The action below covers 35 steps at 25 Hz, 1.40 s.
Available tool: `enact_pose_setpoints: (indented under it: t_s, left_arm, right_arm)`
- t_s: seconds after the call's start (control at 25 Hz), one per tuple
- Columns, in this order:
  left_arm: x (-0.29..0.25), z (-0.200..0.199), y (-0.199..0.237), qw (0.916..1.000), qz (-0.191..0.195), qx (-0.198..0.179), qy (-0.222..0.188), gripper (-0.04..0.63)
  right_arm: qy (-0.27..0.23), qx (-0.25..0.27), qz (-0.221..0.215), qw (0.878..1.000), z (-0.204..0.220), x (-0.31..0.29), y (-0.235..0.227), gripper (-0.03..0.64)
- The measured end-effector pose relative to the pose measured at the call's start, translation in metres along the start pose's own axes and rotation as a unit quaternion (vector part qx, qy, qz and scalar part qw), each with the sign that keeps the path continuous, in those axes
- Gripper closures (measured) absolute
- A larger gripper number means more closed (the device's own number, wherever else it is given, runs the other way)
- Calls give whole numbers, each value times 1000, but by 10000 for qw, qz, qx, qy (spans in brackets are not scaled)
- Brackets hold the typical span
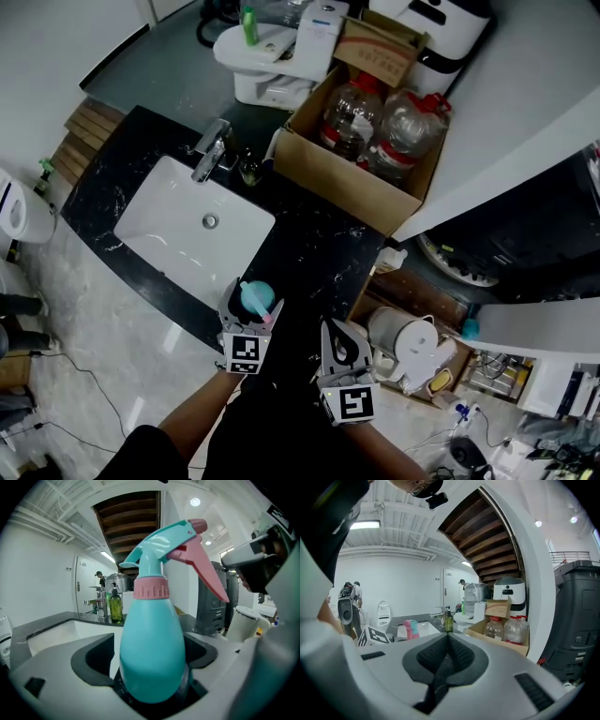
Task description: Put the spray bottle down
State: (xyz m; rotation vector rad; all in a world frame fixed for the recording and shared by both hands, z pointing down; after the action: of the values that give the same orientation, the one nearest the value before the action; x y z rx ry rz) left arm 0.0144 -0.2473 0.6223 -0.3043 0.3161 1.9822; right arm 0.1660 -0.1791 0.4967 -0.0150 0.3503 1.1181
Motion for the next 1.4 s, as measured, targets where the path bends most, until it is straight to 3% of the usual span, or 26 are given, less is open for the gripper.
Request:
enact_pose_setpoints:
  t_s: [0.36, 0.68, 0.96, 1.16, 1.4]
  left_arm:
    - [32, 11, 6, 9996, 205, 51, 196, 155]
    - [76, 6, 3, 9992, 340, 198, 99, 155]
    - [116, -5, -11, 9977, 634, 231, -32, 155]
    - [139, -9, -10, 9969, 640, 461, -52, 155]
    - [160, -20, -17, 9963, 761, 366, -122, 156]
  right_arm:
    - [-161, -132, 180, 9996, -14, 15, 18, 606]
    - [-195, -197, 491, 9984, -13, 29, 31, 606]
    - [-235, -212, 422, 9986, -17, 38, 65, 606]
    - [-322, -122, 445, 9984, -26, 48, 82, 606]
    - [-403, -126, 593, 9973, -31, 62, 95, 606]
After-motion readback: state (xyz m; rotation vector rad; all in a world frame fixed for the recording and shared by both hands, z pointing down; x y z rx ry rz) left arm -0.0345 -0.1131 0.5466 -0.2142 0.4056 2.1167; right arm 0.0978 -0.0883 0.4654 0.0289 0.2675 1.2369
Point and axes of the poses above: the fingertips, and each gripper's own axes: x backward along the fingers, y to its left, z out of its underside, the point moved 4 cm from there along x, backward along the fingers, and after that the axes turned 9 degrees about x, right-handed, at the moved point
